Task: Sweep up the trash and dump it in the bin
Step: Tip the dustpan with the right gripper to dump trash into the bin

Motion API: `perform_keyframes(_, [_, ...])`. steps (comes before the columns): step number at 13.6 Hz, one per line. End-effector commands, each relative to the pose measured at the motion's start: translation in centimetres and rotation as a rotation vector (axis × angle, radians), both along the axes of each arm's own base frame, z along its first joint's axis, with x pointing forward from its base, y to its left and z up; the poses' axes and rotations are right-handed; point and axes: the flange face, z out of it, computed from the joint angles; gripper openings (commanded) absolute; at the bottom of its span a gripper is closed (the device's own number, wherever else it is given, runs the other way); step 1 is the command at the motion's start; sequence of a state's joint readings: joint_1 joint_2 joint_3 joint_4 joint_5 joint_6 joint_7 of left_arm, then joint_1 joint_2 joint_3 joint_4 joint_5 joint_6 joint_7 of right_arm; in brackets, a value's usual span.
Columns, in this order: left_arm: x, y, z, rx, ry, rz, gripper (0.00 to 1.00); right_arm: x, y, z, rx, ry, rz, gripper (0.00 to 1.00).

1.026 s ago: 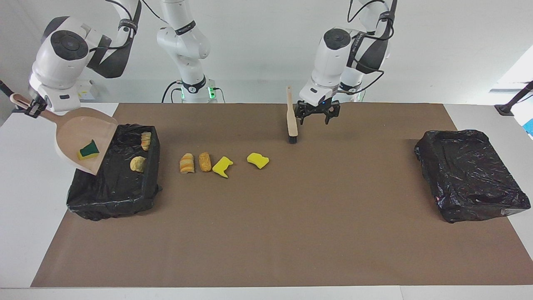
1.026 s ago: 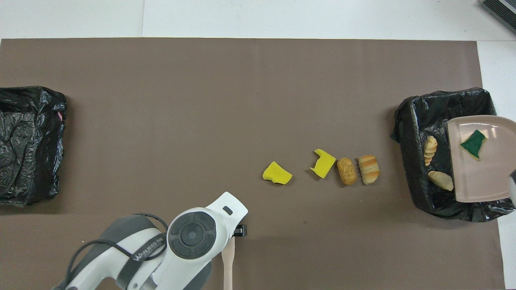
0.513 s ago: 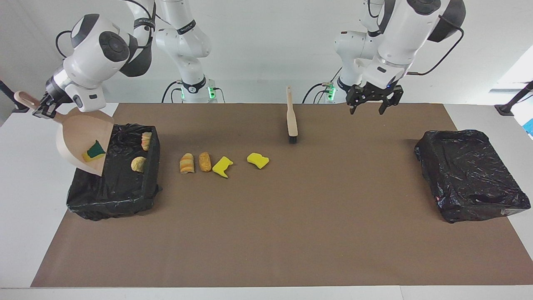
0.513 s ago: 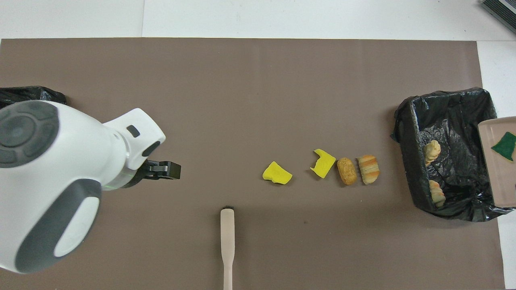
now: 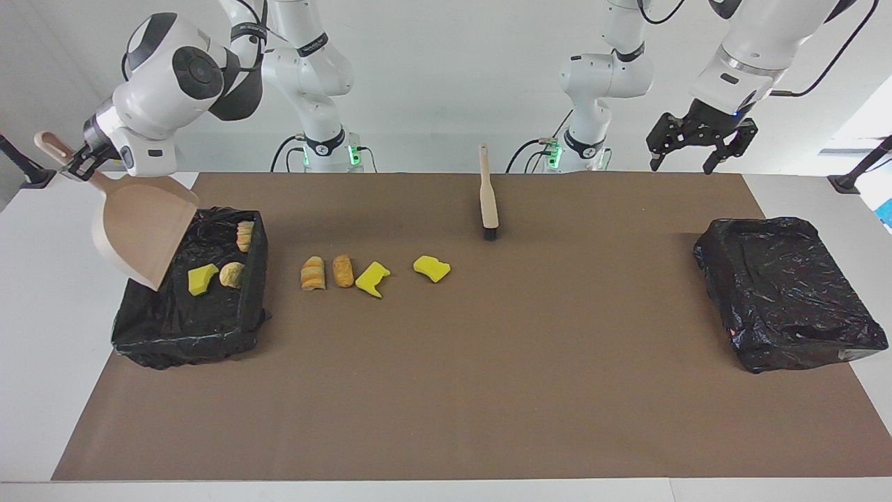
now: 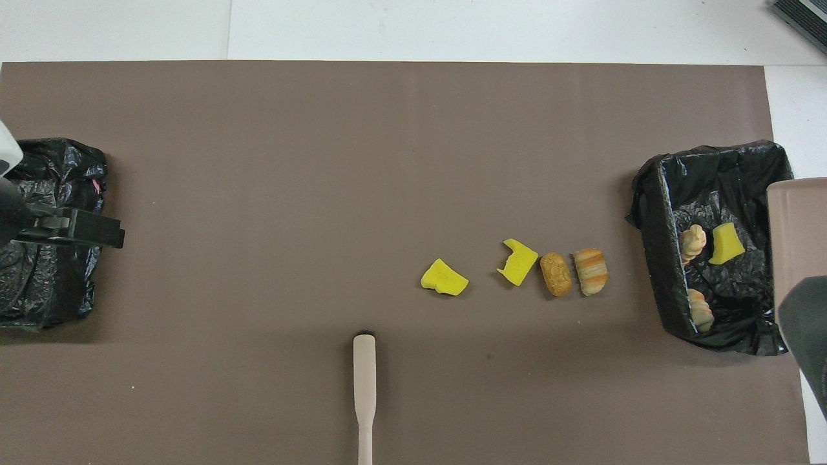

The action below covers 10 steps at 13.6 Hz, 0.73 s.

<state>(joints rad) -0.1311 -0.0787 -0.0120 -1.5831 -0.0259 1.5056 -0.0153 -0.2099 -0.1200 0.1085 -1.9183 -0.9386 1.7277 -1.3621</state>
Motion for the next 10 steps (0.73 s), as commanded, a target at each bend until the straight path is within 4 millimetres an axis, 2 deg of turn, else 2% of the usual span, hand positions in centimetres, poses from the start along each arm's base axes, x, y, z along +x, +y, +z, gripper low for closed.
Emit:
perform_keyframes(1, [0.3,-0.2,0.4,0.013,0.01,-0.018,1.0,-0.4,1.7,0.5,0.143,-0.024,-0.053,0.0])
perform_keyframes(5, [-0.2,-0.3,0.6,0.01,0.01,-0.019,1.0,0.3,7.3,-1.2,0.416,-0.045,-0.045,0.0])
perform_keyframes(8, [-0.2,-0.2,0.5,0.01,0.012,-0.01,1.0,0.2,10.2,-1.7,0.572,-0.199,-0.265,0.0])
perform_keyframes(9, [-0.2,-0.2,0.5,0.01,0.012,-0.01,1.0,0.4,12.3,-1.8,0.58,-0.265,-0.344,0.0])
perform_keyframes(10, [-0.1,-0.2,0.6,0.01,0.008,-0.009,1.0,0.5,13.5,-2.2,0.588,-0.317,-0.434,0.0])
